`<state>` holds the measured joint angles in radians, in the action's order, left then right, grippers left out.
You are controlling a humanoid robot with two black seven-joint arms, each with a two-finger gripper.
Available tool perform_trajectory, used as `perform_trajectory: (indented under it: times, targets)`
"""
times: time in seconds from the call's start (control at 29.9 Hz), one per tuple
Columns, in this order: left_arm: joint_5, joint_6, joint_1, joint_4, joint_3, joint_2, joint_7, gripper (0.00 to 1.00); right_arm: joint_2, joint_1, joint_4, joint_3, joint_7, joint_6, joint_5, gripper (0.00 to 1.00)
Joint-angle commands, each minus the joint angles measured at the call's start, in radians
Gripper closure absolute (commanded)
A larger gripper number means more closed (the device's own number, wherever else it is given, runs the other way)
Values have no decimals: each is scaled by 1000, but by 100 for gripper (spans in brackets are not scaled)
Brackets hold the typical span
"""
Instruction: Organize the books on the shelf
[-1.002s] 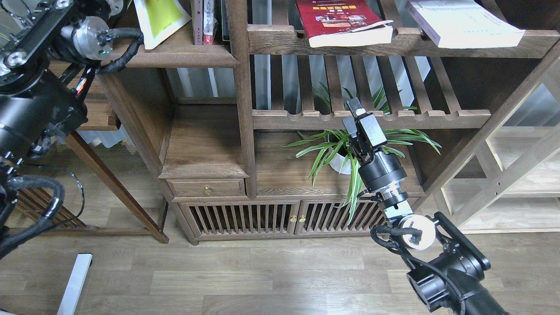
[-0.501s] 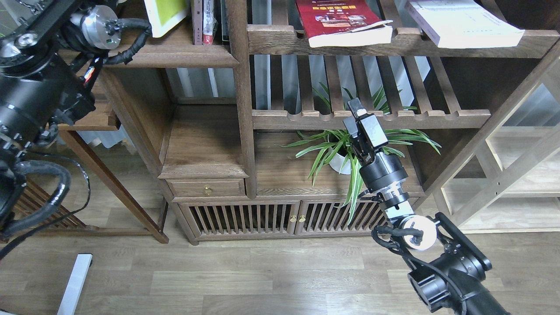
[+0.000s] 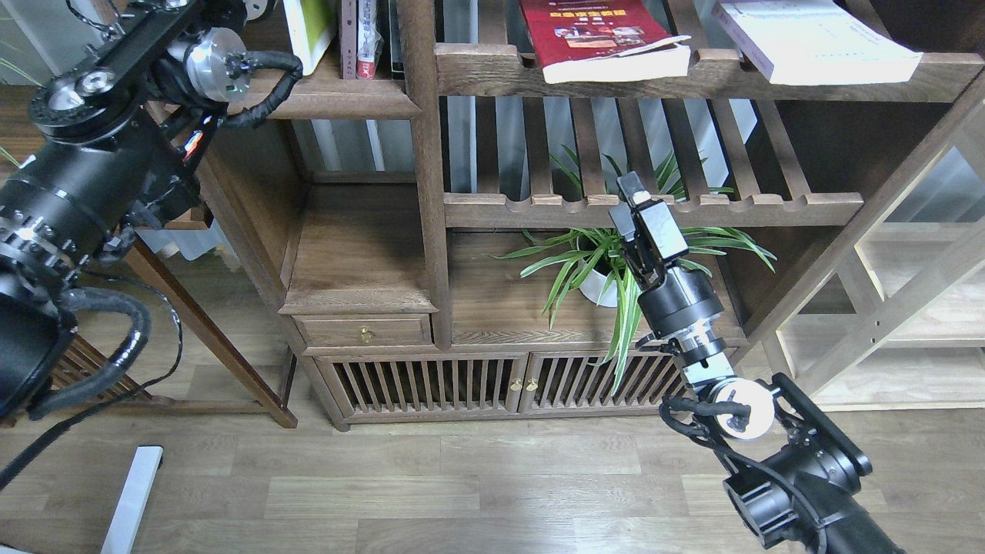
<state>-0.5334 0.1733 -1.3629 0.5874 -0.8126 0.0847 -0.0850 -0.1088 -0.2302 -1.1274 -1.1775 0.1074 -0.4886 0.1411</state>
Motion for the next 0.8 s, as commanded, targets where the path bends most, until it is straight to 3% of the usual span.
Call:
perform_trajectory:
  times: [0.0, 0.63, 0.77]
  targets:
    - [3, 3, -2, 2, 4, -11, -4, 63, 0, 0, 0, 1, 0, 0, 0, 4]
    - [3, 12, -50, 8, 4, -30, 4, 36, -14, 6, 0, -7, 0, 0, 0, 4]
    - [3, 12, -47, 6, 6, -20, 2, 25, -23, 8, 0, -7, 0, 0, 0, 4]
